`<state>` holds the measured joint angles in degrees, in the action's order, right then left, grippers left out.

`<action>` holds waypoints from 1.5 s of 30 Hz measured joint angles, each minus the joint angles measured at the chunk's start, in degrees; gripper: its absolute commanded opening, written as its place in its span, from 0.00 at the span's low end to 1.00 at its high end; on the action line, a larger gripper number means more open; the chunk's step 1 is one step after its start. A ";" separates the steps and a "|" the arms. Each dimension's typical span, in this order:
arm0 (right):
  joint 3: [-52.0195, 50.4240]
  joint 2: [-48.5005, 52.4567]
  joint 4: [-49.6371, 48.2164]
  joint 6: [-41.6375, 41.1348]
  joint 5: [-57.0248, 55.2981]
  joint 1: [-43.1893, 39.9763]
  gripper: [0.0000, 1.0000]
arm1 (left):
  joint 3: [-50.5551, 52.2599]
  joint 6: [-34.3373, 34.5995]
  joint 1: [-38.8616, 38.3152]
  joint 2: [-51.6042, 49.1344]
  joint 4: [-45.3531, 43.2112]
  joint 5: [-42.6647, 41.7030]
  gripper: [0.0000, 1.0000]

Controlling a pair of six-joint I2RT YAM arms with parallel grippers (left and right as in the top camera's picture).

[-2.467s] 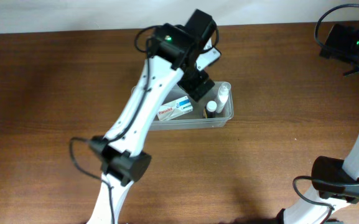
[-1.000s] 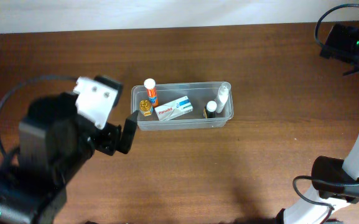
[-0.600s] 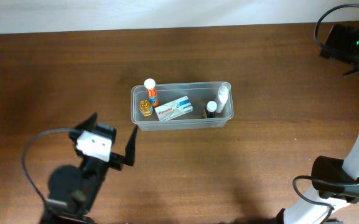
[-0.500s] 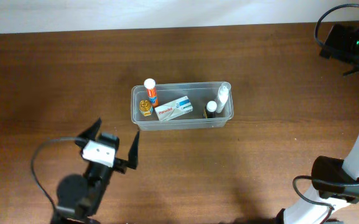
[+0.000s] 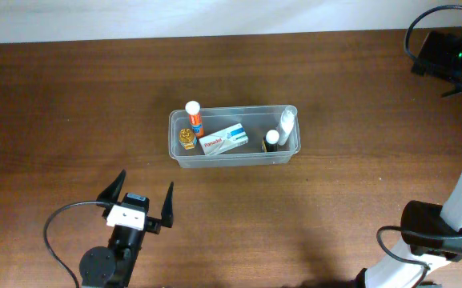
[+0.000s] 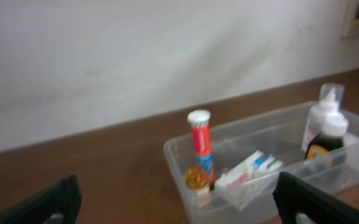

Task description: Pack container

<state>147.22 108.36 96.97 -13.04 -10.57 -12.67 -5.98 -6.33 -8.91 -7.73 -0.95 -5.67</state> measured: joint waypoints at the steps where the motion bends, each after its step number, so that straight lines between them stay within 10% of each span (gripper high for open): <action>1: 0.00 0.00 0.00 0.02 0.02 0.00 0.99 | 0.02 0.00 0.61 0.79 1.42 -0.02 0.99; 45: 0.00 0.00 0.00 0.02 0.02 0.00 0.98 | 2.89 -0.02 14.40 6.84 9.73 -1.66 0.99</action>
<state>147.22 108.36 96.97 -13.02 -10.55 -12.67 -3.09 -6.35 5.50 -0.89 8.78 -7.33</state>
